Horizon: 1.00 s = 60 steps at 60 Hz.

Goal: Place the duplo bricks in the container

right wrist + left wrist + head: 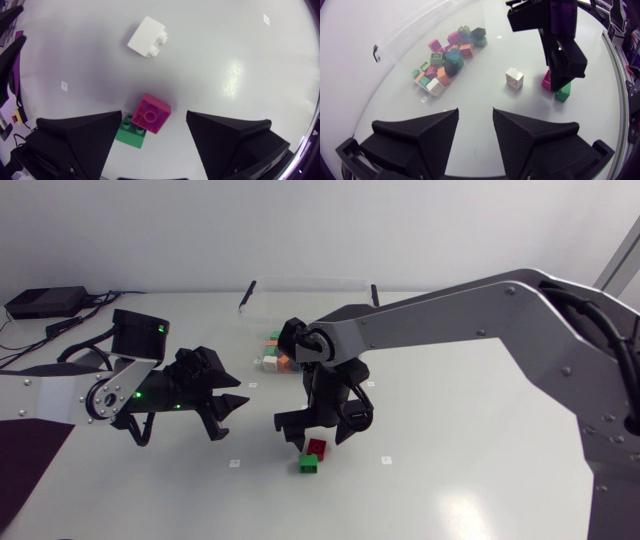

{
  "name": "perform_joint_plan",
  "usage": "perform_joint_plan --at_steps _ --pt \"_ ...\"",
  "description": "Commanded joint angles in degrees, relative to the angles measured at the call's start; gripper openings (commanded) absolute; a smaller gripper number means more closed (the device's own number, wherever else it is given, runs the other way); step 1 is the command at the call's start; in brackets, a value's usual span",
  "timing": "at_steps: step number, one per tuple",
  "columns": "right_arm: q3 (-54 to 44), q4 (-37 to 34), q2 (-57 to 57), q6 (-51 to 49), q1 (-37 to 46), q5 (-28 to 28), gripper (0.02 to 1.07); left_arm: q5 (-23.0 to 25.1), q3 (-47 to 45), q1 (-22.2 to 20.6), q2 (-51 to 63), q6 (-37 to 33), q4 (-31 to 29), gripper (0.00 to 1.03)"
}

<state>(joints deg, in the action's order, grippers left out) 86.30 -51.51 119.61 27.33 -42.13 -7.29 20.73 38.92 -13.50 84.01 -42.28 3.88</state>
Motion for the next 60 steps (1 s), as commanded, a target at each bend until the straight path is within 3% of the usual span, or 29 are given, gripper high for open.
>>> perform_joint_plan --at_steps 1,12,33,39,48,60 --pt "1.15 -1.49 2.56 2.29 1.26 -0.01 0.90 0.54 -1.21 0.49 -2.44 -1.22 -0.63 0.49" --pt "0.89 -1.32 3.17 2.90 1.96 -0.27 0.77 1.59 -1.12 1.63 -2.44 -1.31 -0.63 0.49" --pt "-1.58 -0.44 0.27 2.37 3.37 0.26 0.41 1.94 1.60 0.66 1.42 -2.01 -0.45 0.49" --pt "-3.42 0.97 -2.28 1.85 4.95 0.43 0.30 5.02 4.33 -0.04 5.64 -3.51 -0.36 0.50" --pt "-5.53 2.20 -6.76 0.79 7.24 1.14 0.29 8.01 8.72 -1.01 11.18 -6.23 -2.56 0.70" --pt "-9.22 5.19 -12.56 0.00 8.99 1.49 0.26 8.18 14.78 -5.31 15.57 -13.44 -11.44 0.81"
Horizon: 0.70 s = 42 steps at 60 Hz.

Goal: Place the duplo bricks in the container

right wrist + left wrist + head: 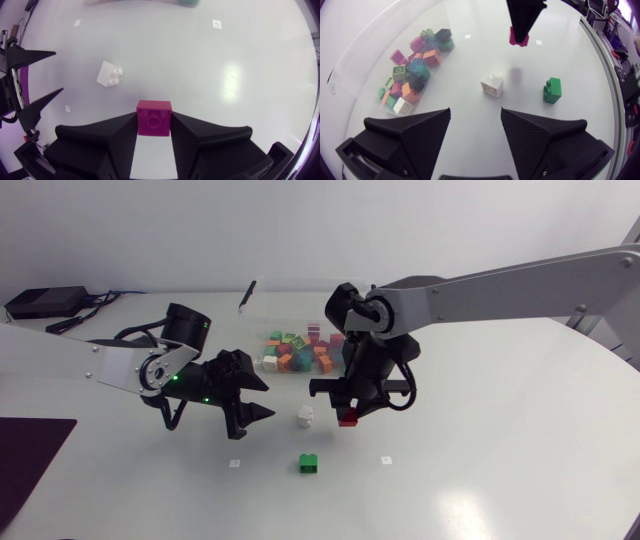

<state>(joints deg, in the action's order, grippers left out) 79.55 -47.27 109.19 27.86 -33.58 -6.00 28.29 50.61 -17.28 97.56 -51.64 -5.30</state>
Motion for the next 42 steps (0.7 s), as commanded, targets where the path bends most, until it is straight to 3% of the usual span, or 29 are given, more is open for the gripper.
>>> perform_joint_plan --at_steps 1,20,42 --pt "-2.47 0.95 -2.49 -0.52 0.54 0.20 0.26 0.62 3.36 -1.71 2.29 -4.35 -2.61 0.81" --pt "-1.06 0.95 -10.49 -2.10 2.56 1.69 0.26 -0.96 11.35 -6.28 10.11 -12.79 -9.90 0.85" --pt "2.72 0.33 -14.53 -4.13 3.17 1.08 0.26 -1.93 19.70 -8.56 17.49 -16.39 -15.71 0.85"
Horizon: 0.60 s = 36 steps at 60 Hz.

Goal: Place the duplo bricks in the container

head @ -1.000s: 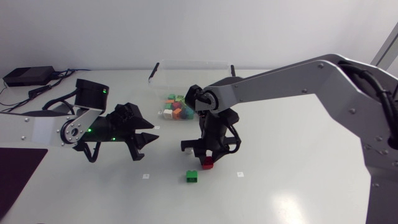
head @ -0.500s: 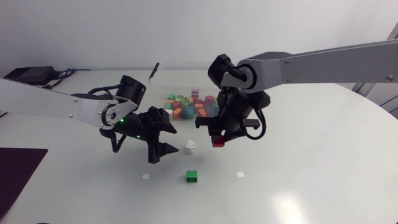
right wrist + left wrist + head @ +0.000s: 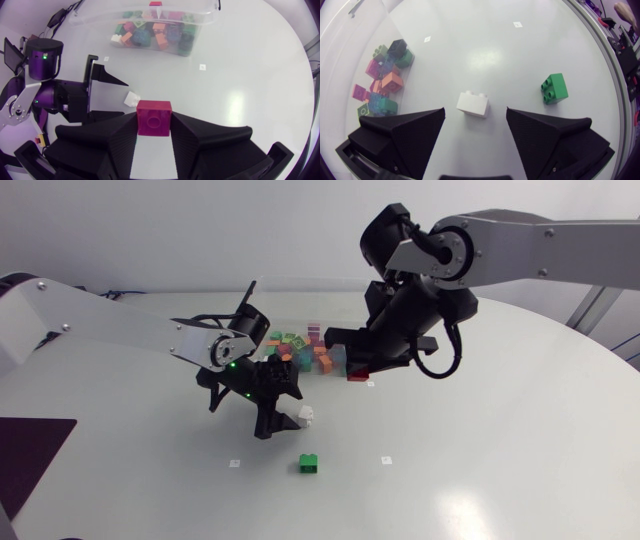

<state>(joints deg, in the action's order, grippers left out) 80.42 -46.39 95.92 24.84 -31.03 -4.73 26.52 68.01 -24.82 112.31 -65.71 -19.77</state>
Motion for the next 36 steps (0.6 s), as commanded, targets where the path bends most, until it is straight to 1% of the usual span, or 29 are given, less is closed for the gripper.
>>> perform_joint_plan --at_steps 1,10,12,13,14,15,16,17,18,19,20,21,22,25,31,36 --pt "1.93 -0.54 -1.26 -1.20 0.62 -0.19 0.26 -0.16 2.57 -1.11 3.09 -2.31 -1.24 0.85" --pt "3.69 -0.72 -1.61 -1.90 1.32 -0.98 0.26 -0.16 5.64 -1.72 6.16 -3.63 -3.43 0.84" --pt "4.04 -0.72 -1.61 -1.99 1.58 -1.24 0.26 -0.16 6.00 -1.81 6.60 -3.90 -3.87 0.79" --pt "4.30 -0.72 -1.61 -2.08 1.76 -1.33 0.26 -0.16 6.44 -1.90 6.96 -3.98 -4.40 0.74" --pt "4.48 -0.72 -1.61 -2.08 1.85 -1.33 0.26 -0.16 6.52 -1.90 7.04 -3.98 -4.58 0.73" --pt "4.74 -0.72 -1.70 -2.16 2.11 -1.33 0.26 -0.16 6.70 -1.90 7.13 -4.16 -5.02 0.68" --pt "5.01 -0.63 -1.70 -2.25 2.29 -1.42 0.26 -0.07 6.70 -1.90 7.13 -4.42 -5.10 0.66" --pt "5.18 -0.63 -1.70 -2.34 2.46 -1.42 0.26 -0.07 6.61 -1.90 7.04 -4.69 -5.28 0.60" --pt "5.45 -0.54 -1.70 -2.43 2.55 -1.42 0.26 -0.07 6.61 -1.90 7.04 -4.78 -5.28 0.59" --pt "5.80 -0.45 -1.61 -2.52 2.64 -1.42 0.26 -0.07 6.61 -1.90 6.96 -4.78 -5.46 0.53" --pt "6.24 -0.37 -1.52 -2.60 2.81 -1.42 0.26 -0.07 6.70 -1.90 6.96 -4.78 -5.54 0.50" --pt "6.59 -0.19 -1.44 -2.69 2.99 -1.42 0.26 -0.07 6.52 -1.90 6.87 -4.86 -5.63 0.41" --pt "7.03 -0.10 -1.35 -2.69 3.16 -1.51 0.26 -0.07 6.52 -1.81 6.78 -4.86 -5.72 0.35" --pt "8.26 0.25 -0.73 -2.96 3.69 -1.60 0.26 -0.07 6.44 -1.81 6.43 -4.86 -6.25 0.24" --pt "10.46 0.86 0.76 -3.31 4.31 -1.68 0.26 -0.07 5.82 -1.46 5.37 -5.39 -8.09 0.19" --pt "11.95 2.45 2.25 -3.40 4.31 -1.86 0.26 0.02 4.15 -0.76 3.26 -5.48 -8.44 0.19"
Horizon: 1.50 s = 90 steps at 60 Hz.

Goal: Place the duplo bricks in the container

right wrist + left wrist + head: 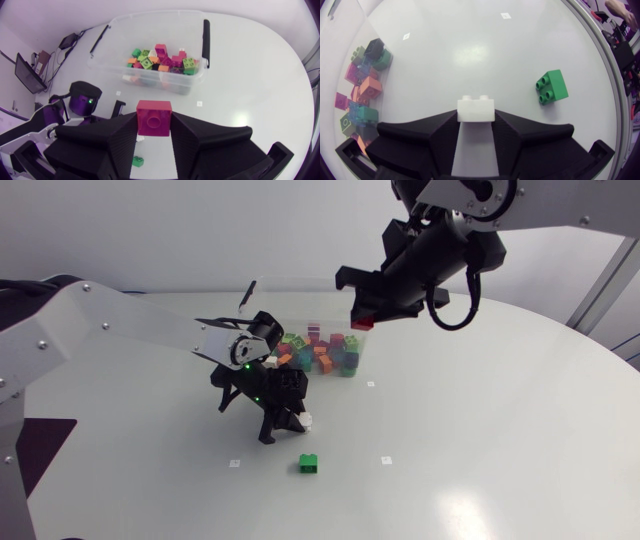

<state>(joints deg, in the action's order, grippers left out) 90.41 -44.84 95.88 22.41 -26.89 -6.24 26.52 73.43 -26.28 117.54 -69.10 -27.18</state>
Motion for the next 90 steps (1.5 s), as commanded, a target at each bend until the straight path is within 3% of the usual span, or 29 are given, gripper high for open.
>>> perform_joint_plan --at_steps 1,24,36,46,50,57,65,68,71,90 --pt "2.23 1.07 2.56 -0.97 0.18 -0.35 0.26 0.02 -1.45 0.79 -2.14 -2.00 -1.03 0.19" --pt "12.25 6.61 13.11 -2.02 1.32 0.00 0.26 0.99 -9.27 4.66 -15.06 -0.42 -1.03 0.19" --pt "21.65 6.26 20.49 -2.29 0.97 0.18 0.26 3.18 -9.36 7.03 -21.91 5.29 -0.51 0.19" --pt "26.48 6.34 25.24 -3.08 0.00 2.55 0.28 4.24 -7.95 8.62 -23.49 13.64 4.85 0.20" --pt "27.63 6.61 26.82 -3.96 -0.70 5.01 0.37 4.24 -7.42 8.88 -23.84 17.60 7.67 0.20" --pt "29.12 6.96 29.19 -4.75 -0.70 6.50 0.41 4.15 -6.90 8.97 -24.11 23.22 12.85 0.23" --pt "29.82 6.96 30.51 -5.54 -0.53 7.47 0.74 2.13 -5.31 9.23 -23.84 30.60 19.01 0.26" --pt "29.91 6.87 30.34 -5.89 -0.61 8.96 0.92 0.90 -5.05 9.23 -23.67 33.59 22.17 0.26" --pt "30.09 6.78 29.54 -6.33 -0.70 10.02 1.01 -0.86 -4.17 9.50 -23.23 36.41 25.16 0.29" --pt "24.20 6.34 20.84 -7.12 -0.70 10.90 1.02 -5.96 1.45 11.08 -17.78 45.37 30.69 0.35"
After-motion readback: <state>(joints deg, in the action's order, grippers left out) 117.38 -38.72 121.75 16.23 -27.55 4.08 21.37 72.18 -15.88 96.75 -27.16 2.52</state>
